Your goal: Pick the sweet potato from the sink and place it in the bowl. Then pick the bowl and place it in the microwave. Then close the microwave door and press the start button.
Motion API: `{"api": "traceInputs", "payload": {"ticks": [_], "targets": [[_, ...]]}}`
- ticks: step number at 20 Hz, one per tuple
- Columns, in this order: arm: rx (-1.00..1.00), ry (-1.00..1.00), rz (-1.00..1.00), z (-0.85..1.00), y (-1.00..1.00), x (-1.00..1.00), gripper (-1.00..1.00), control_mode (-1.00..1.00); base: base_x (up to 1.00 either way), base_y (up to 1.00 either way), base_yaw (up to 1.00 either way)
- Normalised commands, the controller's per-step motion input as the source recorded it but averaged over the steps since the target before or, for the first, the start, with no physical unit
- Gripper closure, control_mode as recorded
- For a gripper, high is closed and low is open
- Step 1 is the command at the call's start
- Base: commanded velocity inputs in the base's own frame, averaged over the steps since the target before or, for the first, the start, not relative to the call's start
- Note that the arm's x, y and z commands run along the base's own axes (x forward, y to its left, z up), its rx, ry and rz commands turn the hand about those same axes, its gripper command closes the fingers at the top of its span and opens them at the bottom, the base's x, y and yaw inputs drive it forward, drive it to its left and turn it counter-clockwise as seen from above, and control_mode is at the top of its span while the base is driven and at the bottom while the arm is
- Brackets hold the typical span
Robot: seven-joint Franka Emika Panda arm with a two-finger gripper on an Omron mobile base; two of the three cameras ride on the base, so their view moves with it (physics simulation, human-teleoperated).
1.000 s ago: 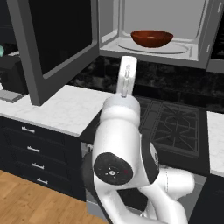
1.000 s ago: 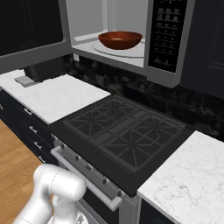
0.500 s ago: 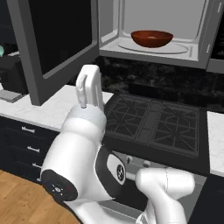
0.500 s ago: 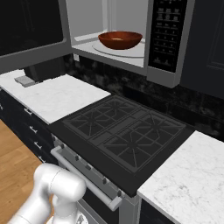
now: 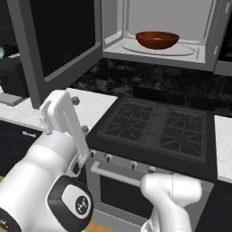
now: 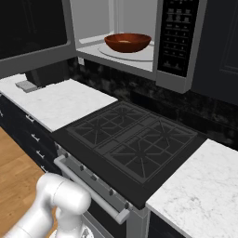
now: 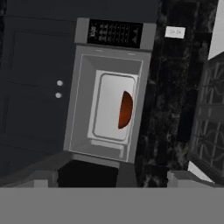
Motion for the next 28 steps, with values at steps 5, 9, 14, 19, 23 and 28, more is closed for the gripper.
{"api": "traceInputs", "payload": {"ticks": [5, 9, 14, 19, 23, 28], "targets": [[0.07, -0.1, -0.03, -0.66, 0.56, 0.06, -1.0, -1.0, 0.0, 0.0, 0.0], [0.0, -0.04, -0.01, -0.54, 0.48, 0.49, -1.0, -1.0, 0.0, 0.0, 0.0], [0.0, -0.01, 0.0, -0.37, 0.2, 0.68, -1.0, -1.0, 0.0, 0.0, 0.0], [0.0, -0.06, 0.0, -0.28, 0.35, 0.57, -1.0, -1.0, 0.0, 0.0, 0.0], [0.0, -0.07, -0.04, -0.51, 0.67, 0.66, -1.0, -1.0, 0.0, 0.0, 0.0], [0.03, -0.06, -0.08, -0.49, 0.79, 0.59, -1.0, -1.0, 0.0, 0.0, 0.0]]}}
